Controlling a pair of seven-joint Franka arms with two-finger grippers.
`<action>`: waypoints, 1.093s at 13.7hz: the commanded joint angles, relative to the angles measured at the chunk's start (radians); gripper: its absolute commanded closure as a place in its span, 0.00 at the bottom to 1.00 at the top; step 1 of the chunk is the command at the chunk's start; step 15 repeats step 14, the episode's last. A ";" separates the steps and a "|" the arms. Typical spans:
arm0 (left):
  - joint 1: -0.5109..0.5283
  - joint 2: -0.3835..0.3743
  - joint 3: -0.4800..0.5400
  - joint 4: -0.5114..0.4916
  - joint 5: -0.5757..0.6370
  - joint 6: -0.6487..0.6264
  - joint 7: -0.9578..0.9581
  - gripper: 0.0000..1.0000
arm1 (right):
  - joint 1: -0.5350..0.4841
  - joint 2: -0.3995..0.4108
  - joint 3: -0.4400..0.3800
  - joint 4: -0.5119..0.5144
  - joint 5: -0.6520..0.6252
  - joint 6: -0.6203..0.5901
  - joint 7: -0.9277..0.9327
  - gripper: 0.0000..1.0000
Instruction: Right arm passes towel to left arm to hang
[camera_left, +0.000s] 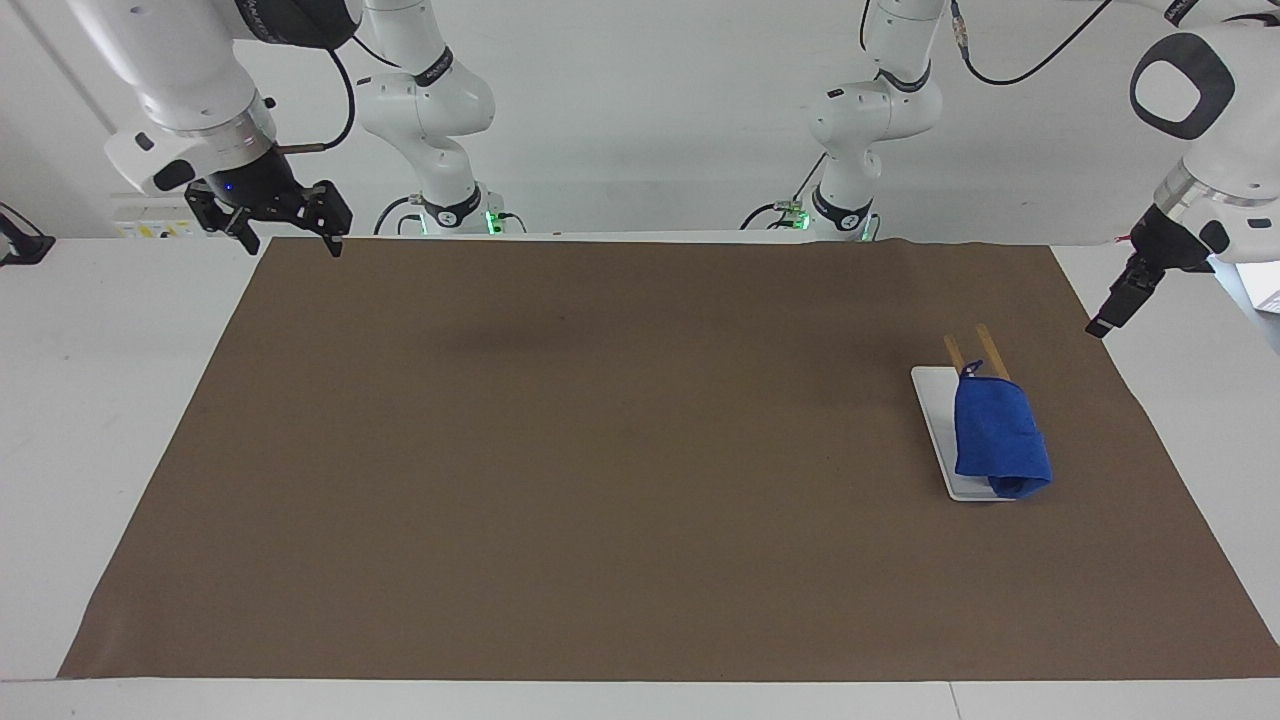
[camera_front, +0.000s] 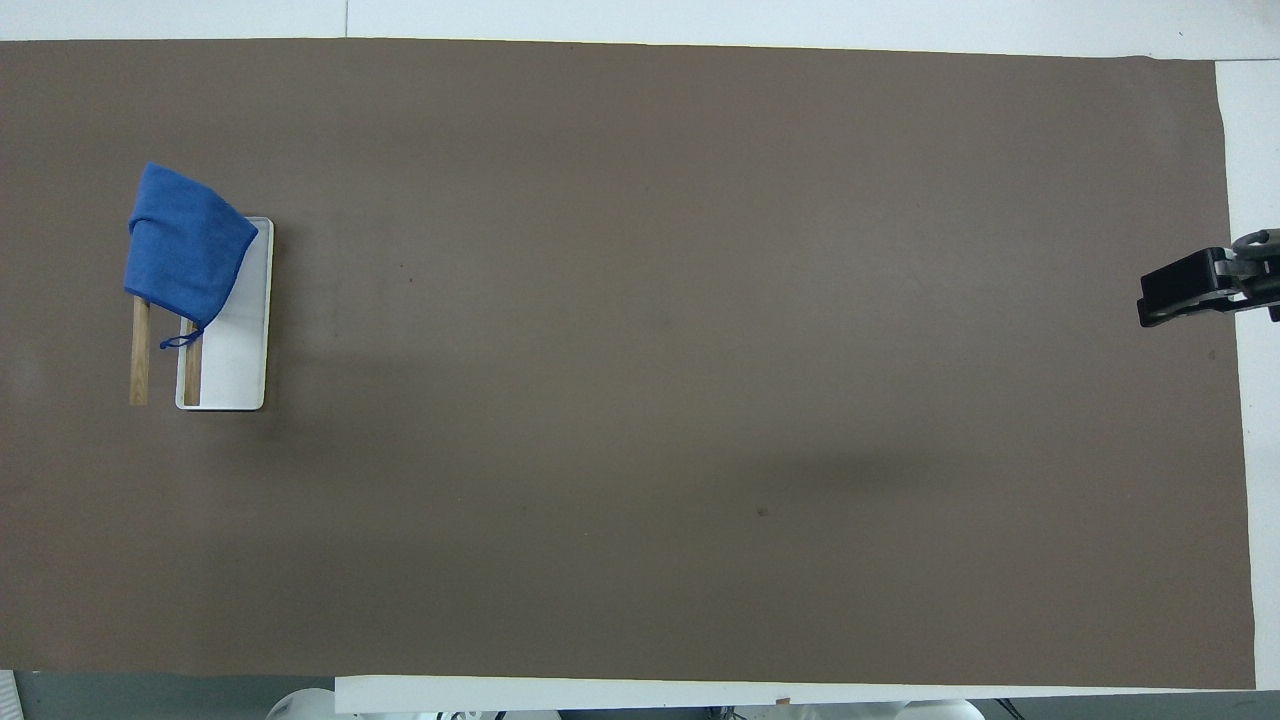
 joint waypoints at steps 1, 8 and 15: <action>-0.048 0.023 -0.001 0.089 0.040 -0.144 0.109 0.00 | -0.009 -0.015 -0.003 -0.023 0.018 0.008 -0.016 0.00; -0.170 0.023 -0.003 0.139 0.040 -0.252 0.355 0.01 | -0.001 -0.018 -0.003 -0.027 0.018 0.007 -0.016 0.00; -0.185 0.024 -0.001 0.145 -0.006 -0.275 0.413 0.00 | -0.001 -0.018 -0.003 -0.027 0.018 0.007 -0.016 0.00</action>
